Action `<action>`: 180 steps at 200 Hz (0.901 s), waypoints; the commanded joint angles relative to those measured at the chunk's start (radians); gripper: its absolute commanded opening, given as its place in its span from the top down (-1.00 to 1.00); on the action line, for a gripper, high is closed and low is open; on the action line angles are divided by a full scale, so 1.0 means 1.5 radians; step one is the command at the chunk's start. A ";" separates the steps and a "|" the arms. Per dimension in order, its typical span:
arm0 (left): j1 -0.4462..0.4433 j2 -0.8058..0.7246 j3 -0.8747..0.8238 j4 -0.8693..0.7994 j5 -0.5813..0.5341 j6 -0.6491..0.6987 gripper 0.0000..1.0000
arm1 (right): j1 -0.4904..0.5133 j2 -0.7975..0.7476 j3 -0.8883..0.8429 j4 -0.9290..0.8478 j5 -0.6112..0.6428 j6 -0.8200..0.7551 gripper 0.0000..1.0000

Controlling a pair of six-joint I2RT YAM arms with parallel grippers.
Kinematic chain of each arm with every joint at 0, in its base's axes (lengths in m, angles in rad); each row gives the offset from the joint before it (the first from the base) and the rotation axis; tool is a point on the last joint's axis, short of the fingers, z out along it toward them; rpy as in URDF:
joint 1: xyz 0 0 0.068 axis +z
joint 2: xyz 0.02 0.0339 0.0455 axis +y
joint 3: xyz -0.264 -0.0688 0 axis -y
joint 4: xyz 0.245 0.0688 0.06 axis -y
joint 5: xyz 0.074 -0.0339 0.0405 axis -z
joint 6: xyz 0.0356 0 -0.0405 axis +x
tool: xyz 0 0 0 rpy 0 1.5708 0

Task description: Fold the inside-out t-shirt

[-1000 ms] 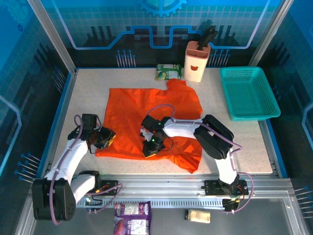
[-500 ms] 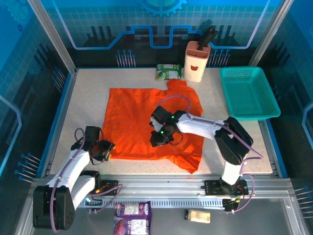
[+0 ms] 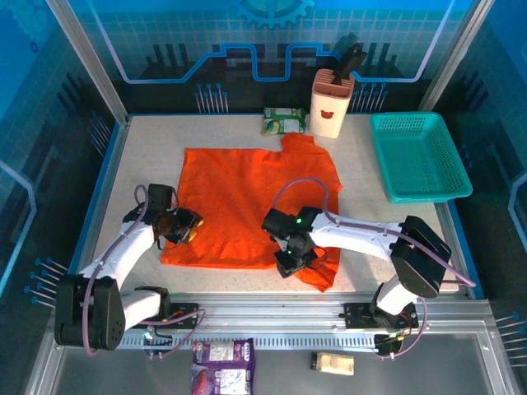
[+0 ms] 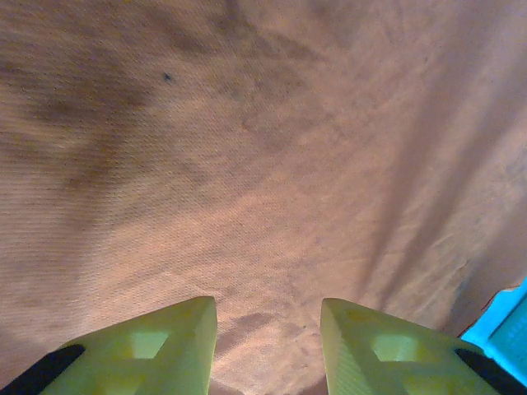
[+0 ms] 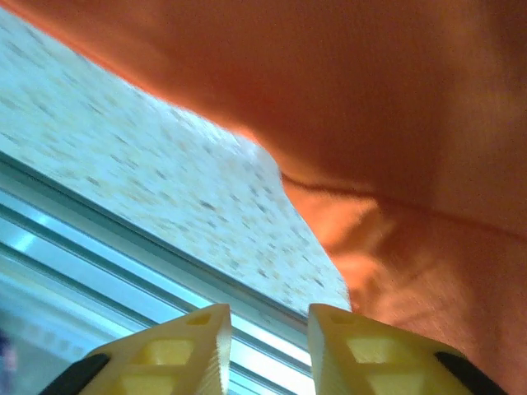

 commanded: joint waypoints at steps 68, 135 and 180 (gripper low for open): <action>-0.022 0.051 0.020 0.020 0.023 0.026 0.22 | 0.017 0.101 -0.055 0.047 0.077 0.026 0.46; -0.022 0.066 0.024 0.019 0.019 0.037 0.22 | -0.090 0.038 0.006 -0.003 -0.032 -0.106 0.93; -0.022 0.077 0.031 0.018 0.016 0.042 0.22 | -0.214 0.051 0.049 -0.100 0.035 -0.159 0.67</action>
